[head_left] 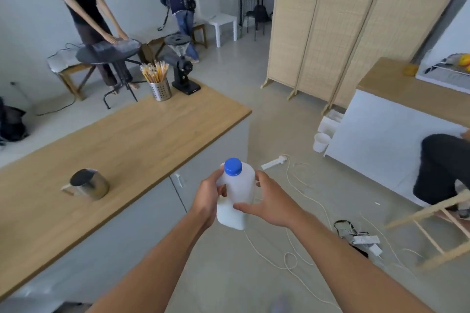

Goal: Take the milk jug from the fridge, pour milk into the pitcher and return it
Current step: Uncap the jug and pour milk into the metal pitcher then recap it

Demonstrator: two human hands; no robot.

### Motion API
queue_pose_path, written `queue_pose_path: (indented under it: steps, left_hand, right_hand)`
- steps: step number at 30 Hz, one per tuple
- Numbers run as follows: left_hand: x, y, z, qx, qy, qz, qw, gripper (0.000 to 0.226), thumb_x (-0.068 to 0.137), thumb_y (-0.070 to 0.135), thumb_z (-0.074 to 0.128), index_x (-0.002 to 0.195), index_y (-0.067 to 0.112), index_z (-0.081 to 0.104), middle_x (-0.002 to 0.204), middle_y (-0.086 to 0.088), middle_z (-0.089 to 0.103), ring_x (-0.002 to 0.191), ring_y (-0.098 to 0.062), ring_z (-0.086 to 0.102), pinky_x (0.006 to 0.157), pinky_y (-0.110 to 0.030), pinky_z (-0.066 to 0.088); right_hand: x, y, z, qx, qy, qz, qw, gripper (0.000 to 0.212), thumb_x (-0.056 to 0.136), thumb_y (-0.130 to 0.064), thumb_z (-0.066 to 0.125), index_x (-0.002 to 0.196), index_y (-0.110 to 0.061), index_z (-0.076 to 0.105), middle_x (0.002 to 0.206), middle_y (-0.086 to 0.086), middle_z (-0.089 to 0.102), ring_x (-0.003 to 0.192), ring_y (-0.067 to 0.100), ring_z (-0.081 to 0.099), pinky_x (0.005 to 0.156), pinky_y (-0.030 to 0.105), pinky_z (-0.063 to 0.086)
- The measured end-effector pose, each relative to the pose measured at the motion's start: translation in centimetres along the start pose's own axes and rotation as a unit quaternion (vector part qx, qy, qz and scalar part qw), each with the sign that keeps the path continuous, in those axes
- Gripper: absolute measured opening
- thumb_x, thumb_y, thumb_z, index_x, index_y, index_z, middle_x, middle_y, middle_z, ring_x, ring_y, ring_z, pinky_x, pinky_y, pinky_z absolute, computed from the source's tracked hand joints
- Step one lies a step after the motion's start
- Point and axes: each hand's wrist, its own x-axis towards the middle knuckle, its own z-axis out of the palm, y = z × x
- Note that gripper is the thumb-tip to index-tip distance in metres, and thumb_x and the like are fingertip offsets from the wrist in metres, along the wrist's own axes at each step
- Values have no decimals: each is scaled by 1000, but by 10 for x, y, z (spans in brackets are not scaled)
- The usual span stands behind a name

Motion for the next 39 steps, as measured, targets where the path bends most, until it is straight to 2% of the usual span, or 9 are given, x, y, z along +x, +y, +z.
queue_pose_path:
  steps: [3, 6, 9, 17, 19, 22, 29, 35, 39]
  left_hand:
    - [13, 2, -31, -31, 54, -8, 998, 44, 109, 47, 55, 99, 12, 79, 71, -5, 53, 53, -18, 60, 57, -28, 51]
    - [20, 6, -55, -52, 116, 20, 992, 41, 105, 48, 58, 94, 10, 72, 81, -11, 46, 53, -16, 50, 58, -28, 46]
    - [20, 14, -75, -65, 177, 45, 981, 42, 109, 44, 56, 80, 16, 71, 73, -3, 46, 54, -14, 46, 65, -33, 37]
    - [12, 13, -128, -103, 314, 71, 941, 39, 103, 51, 58, 92, 14, 67, 74, -2, 39, 66, -19, 37, 76, -39, 31]
    - [8, 10, -143, -119, 342, 79, 929, 41, 95, 56, 61, 92, 15, 66, 78, -5, 32, 71, -20, 34, 83, -42, 27]
    - [6, 8, -169, -130, 379, 80, 913, 46, 83, 60, 64, 90, 15, 59, 87, -13, 23, 75, -23, 29, 82, -42, 24]
    - [19, 13, -247, -182, 442, 87, 874, 33, 100, 41, 58, 81, 15, 66, 71, -1, 39, 69, -21, 31, 76, -41, 27]
    - [42, 21, -333, -184, 483, 72, 853, 33, 84, 51, 61, 77, 19, 67, 82, -9, 44, 75, -24, 33, 82, -44, 26]
    - [52, 26, -382, -204, 503, 47, 838, 31, 86, 51, 61, 72, 24, 68, 79, -6, 47, 74, -25, 35, 74, -43, 28]
  right_hand:
    - [36, -16, 13, -15, -44, -34, 998, 103, 72, -72, 89, 154, -37, 39, 141, -20, 53, 130, 5, 55, 102, 31, 51]
    - [68, -32, 25, -33, -87, -75, 993, 107, 71, -75, 86, 157, -36, 37, 145, -16, 50, 134, 7, 51, 108, 37, 50]
    - [96, -51, 33, -40, -138, -115, 983, 104, 75, -71, 87, 158, -34, 36, 147, -16, 48, 136, 7, 49, 104, 33, 47]
    - [149, -94, 68, -61, -244, -198, 947, 99, 78, -72, 85, 158, -38, 37, 157, -22, 45, 140, 3, 47, 108, 31, 43]
    - [160, -100, 79, -78, -257, -208, 940, 101, 77, -78, 81, 158, -38, 37, 160, -21, 44, 145, 5, 46, 114, 35, 43]
    - [179, -112, 94, -93, -278, -231, 928, 101, 83, -79, 76, 163, -34, 34, 163, -17, 42, 149, 6, 42, 119, 35, 40]
    - [241, -147, 141, -123, -288, -243, 918, 84, 99, -68, 65, 166, -33, 29, 165, -17, 40, 152, 7, 39, 117, 31, 37]
    - [289, -186, 201, -145, -289, -237, 916, 79, 101, -64, 64, 165, -31, 31, 164, -14, 41, 150, 10, 41, 118, 35, 41]
    - [316, -213, 244, -157, -281, -235, 917, 77, 102, -63, 62, 164, -29, 33, 163, -11, 42, 147, 10, 42, 112, 32, 42]
